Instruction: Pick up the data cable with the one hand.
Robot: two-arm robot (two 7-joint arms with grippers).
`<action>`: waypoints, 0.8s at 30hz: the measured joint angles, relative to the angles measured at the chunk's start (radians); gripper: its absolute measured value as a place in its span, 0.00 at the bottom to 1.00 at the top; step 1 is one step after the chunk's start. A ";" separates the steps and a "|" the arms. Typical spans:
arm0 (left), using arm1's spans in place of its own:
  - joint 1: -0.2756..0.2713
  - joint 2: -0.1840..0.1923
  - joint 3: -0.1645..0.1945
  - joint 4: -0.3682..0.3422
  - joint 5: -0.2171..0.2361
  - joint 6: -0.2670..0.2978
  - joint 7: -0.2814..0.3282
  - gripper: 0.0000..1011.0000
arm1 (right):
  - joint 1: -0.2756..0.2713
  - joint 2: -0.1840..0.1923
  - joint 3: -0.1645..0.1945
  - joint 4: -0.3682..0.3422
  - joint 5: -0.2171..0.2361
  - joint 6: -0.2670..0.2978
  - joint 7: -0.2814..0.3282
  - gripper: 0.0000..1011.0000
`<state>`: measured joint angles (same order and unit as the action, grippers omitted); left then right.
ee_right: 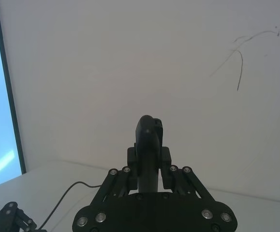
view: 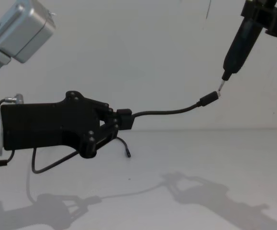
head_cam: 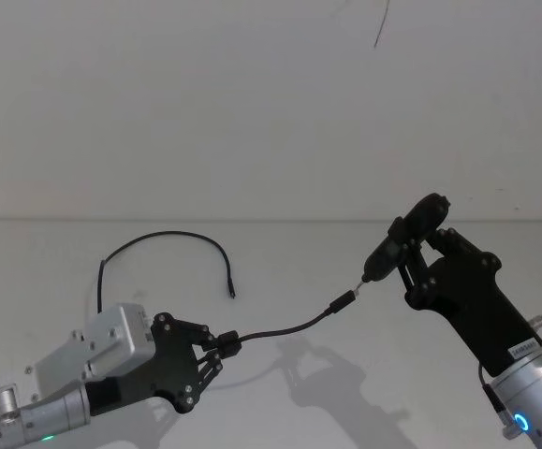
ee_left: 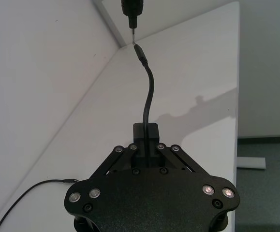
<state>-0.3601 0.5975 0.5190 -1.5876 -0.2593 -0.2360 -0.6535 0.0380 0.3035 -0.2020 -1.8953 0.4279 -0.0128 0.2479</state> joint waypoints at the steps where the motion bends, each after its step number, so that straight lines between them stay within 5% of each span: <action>1: 0.000 0.000 0.000 0.000 0.000 0.000 0.000 0.05 | 0.000 0.000 0.000 0.000 0.000 0.000 0.000 0.26; 24: 0.000 0.000 0.000 0.000 0.000 0.000 0.000 0.05 | -0.001 0.003 0.002 0.000 0.004 0.001 0.000 0.26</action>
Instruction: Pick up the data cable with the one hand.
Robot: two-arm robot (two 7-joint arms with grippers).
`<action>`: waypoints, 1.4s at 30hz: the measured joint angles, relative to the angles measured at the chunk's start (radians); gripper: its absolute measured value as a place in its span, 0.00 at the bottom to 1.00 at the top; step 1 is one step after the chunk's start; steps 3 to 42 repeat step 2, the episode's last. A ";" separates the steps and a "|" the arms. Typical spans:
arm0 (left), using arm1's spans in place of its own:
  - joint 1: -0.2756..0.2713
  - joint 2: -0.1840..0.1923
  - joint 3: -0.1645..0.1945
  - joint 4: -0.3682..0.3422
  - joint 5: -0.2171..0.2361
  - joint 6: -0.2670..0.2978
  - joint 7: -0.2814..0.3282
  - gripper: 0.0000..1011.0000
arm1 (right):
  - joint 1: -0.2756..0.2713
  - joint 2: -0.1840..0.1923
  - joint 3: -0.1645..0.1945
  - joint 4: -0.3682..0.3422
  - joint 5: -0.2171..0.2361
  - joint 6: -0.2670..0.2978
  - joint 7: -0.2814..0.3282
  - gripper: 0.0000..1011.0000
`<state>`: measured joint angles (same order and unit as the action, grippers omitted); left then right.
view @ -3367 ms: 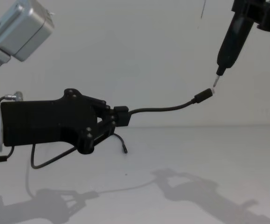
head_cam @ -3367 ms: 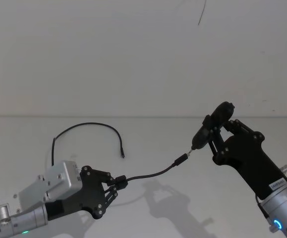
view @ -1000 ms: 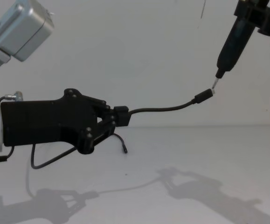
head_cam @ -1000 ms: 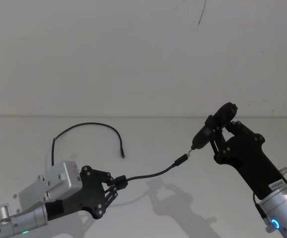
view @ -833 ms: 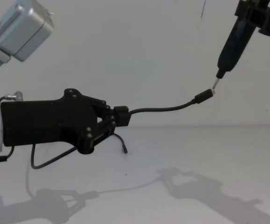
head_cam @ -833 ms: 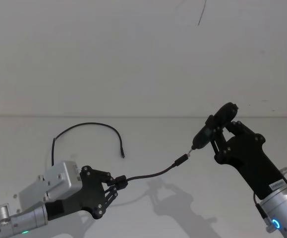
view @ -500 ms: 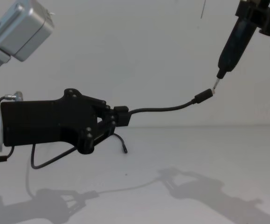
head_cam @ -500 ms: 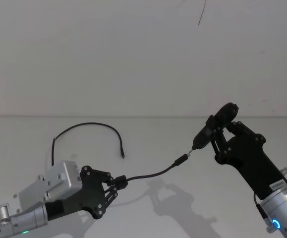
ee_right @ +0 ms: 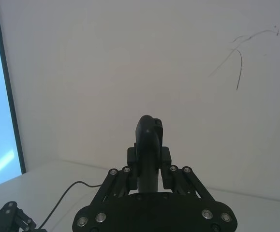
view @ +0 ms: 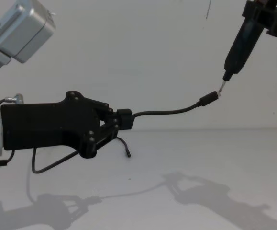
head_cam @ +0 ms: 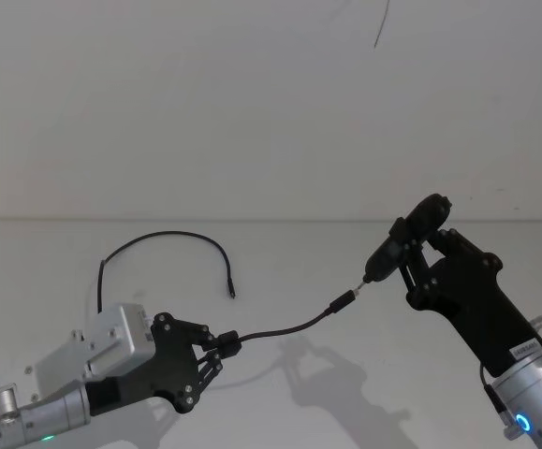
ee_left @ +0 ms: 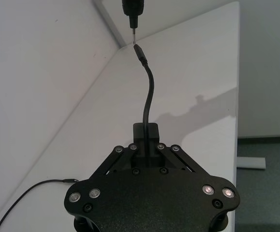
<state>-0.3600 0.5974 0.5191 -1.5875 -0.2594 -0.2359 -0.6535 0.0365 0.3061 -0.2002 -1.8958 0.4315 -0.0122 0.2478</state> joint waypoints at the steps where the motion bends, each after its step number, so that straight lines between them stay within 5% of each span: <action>1: 0.000 0.000 0.000 0.000 0.000 0.000 0.000 0.05 | 0.000 0.000 0.000 0.000 0.000 0.000 0.000 0.26; 42: 0.000 0.000 0.000 0.000 0.000 0.000 0.000 0.05 | 0.000 0.000 0.000 0.000 0.000 0.000 0.000 0.26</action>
